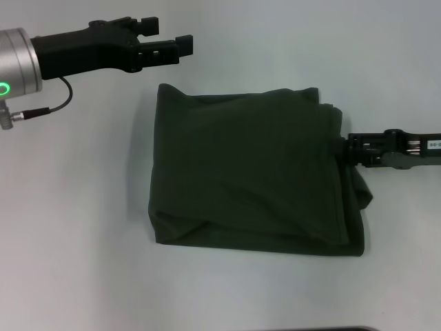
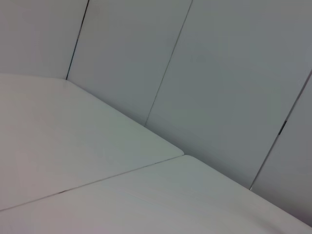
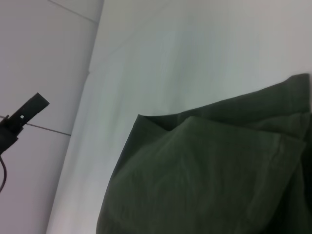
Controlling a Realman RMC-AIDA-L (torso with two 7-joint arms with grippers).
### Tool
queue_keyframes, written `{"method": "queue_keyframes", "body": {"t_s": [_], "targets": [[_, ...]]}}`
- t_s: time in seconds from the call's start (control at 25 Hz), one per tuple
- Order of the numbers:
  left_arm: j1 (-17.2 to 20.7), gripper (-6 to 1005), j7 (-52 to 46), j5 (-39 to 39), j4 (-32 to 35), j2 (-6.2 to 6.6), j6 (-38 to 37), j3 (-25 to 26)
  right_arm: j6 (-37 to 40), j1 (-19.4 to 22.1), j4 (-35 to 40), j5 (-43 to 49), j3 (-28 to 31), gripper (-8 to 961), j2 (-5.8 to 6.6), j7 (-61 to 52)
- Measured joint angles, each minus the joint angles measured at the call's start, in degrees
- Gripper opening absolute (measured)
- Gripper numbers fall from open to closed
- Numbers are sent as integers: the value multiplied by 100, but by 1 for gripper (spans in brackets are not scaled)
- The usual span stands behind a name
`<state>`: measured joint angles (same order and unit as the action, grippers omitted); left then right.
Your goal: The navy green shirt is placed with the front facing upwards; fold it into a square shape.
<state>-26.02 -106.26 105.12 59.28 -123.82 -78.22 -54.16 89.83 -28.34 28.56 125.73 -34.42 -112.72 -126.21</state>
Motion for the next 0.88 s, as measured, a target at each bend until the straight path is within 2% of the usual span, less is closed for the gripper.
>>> {"method": "queue_keyframes", "body": {"t_s": [0.6, 0.88], "targets": [[10, 904, 54, -2, -69, -2, 46, 3, -544, -217, -270, 4, -261, 832, -105, -80], [-29, 904, 114, -14, -154, 0, 71, 2, -616, -230, -272, 3, -259, 780, -174, -91]]}}
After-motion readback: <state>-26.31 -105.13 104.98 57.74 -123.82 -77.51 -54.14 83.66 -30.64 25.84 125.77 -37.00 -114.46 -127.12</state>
